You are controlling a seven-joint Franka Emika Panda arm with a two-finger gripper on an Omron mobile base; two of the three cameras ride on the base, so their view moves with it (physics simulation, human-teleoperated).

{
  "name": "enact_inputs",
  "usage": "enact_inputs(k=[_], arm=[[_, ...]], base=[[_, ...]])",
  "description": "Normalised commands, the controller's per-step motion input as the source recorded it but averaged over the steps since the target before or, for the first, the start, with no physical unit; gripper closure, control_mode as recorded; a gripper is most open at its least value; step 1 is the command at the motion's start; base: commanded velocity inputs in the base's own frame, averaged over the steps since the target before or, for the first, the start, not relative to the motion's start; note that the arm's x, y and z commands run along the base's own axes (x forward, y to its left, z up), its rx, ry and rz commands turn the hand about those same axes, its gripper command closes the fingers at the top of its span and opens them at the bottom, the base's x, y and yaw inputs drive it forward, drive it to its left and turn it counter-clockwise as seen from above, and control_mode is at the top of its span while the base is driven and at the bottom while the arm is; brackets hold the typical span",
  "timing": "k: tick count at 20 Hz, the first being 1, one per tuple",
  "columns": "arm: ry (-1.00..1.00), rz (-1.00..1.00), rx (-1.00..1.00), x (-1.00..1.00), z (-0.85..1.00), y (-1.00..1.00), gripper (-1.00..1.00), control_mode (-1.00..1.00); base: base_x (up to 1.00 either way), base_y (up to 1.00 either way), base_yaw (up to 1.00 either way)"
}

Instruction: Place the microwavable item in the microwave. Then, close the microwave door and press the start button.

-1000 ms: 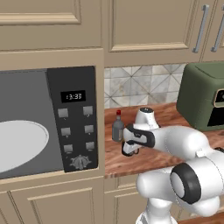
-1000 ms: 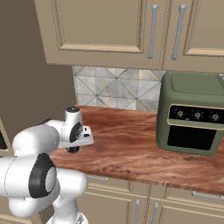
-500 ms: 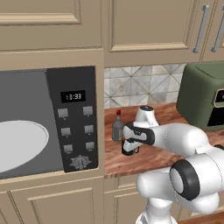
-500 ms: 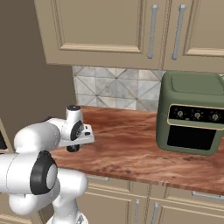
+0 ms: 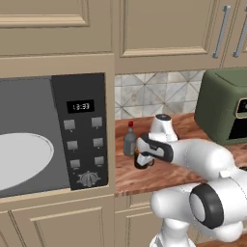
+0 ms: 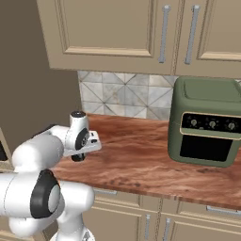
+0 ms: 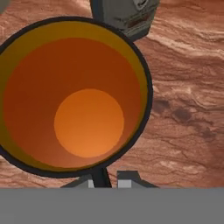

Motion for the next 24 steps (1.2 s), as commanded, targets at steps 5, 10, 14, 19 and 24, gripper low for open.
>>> enact_inputs(k=[5,10,14,19,24], arm=[[-0.29,0.06,-0.05,-0.74,0.75,-0.03,1.00,-1.00],[-0.09,0.04,0.00,-0.75,0.97,-0.33,1.00,-1.00],[0.00,0.03,0.00,-0.67,0.76,-0.31,1.00,-1.00],[0.03,0.05,-0.01,-0.14,0.31,0.04,1.00,-1.00],[0.05,0.02,0.00,0.02,0.01,0.05,1.00,-1.00]], base=[[0.00,0.00,0.00],[0.00,0.00,0.00],[0.00,0.00,0.00],[0.00,0.00,0.00],[0.00,0.00,0.00]])
